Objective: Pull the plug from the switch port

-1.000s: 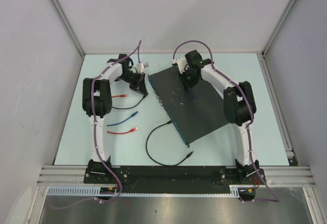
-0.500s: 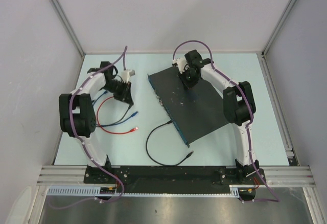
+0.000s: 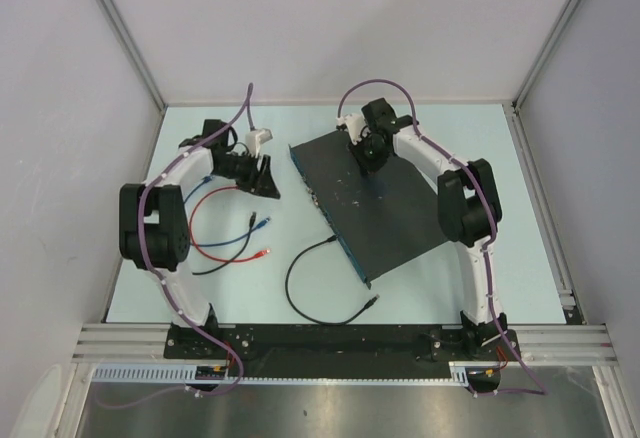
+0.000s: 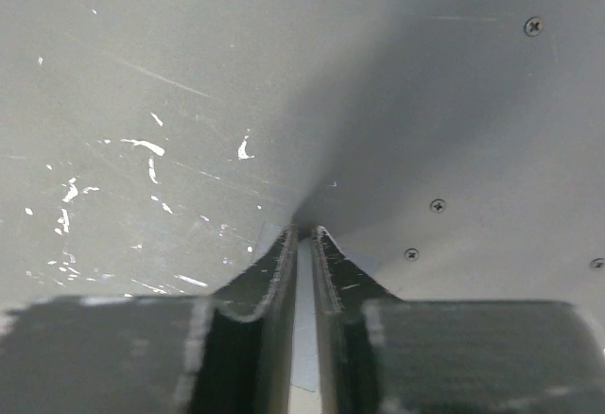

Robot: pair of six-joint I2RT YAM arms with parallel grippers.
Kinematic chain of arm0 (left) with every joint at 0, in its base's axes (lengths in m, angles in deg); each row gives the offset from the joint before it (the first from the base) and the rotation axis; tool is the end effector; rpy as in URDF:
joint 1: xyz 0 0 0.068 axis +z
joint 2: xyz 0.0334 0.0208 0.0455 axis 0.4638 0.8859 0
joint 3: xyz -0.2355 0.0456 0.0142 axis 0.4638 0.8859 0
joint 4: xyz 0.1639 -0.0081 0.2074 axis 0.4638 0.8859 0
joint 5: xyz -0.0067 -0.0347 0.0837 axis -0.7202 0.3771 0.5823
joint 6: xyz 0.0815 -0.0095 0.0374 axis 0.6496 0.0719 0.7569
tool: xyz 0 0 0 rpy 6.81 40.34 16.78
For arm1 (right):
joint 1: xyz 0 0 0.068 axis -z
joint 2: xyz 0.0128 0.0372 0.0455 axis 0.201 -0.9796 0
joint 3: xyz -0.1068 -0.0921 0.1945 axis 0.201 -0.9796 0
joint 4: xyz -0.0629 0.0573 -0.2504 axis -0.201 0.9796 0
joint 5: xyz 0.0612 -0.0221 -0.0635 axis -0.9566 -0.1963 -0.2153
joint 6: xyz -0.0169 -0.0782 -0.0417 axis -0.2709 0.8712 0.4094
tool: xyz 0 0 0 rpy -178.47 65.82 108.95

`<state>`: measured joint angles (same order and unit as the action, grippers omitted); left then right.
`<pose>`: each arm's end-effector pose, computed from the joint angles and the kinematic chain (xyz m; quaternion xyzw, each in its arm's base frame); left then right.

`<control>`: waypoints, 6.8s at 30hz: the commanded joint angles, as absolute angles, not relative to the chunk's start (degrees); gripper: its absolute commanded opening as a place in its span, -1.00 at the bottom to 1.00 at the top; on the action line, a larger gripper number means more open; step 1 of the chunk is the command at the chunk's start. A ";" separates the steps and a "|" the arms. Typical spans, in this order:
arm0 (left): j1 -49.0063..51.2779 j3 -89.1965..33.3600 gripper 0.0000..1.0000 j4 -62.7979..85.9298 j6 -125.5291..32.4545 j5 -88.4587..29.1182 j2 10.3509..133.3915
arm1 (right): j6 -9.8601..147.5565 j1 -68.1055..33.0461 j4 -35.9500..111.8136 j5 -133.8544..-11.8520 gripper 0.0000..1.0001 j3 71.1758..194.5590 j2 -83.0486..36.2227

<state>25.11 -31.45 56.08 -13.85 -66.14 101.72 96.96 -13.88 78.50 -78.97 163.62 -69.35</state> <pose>0.3638 -0.0727 0.1407 0.2454 0.8818 -0.3474 0.2037 0.4288 0.2254 0.1318 -0.4090 0.8722 0.1249 0.2375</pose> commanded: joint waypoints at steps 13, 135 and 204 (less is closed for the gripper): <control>14.01 -15.96 0.31 23.43 -27.66 -74.67 96.30 | 95.09 -13.98 77.24 -87.62 -0.88 149.98 -63.72; 12.52 -26.06 -0.02 34.76 -29.25 -79.50 115.47 | 96.67 -15.74 71.44 -79.10 -1.00 142.84 -65.73; 9.18 -27.99 -0.22 23.16 -43.22 -91.11 118.89 | 95.00 -16.09 73.11 -78.57 -1.00 143.72 -64.94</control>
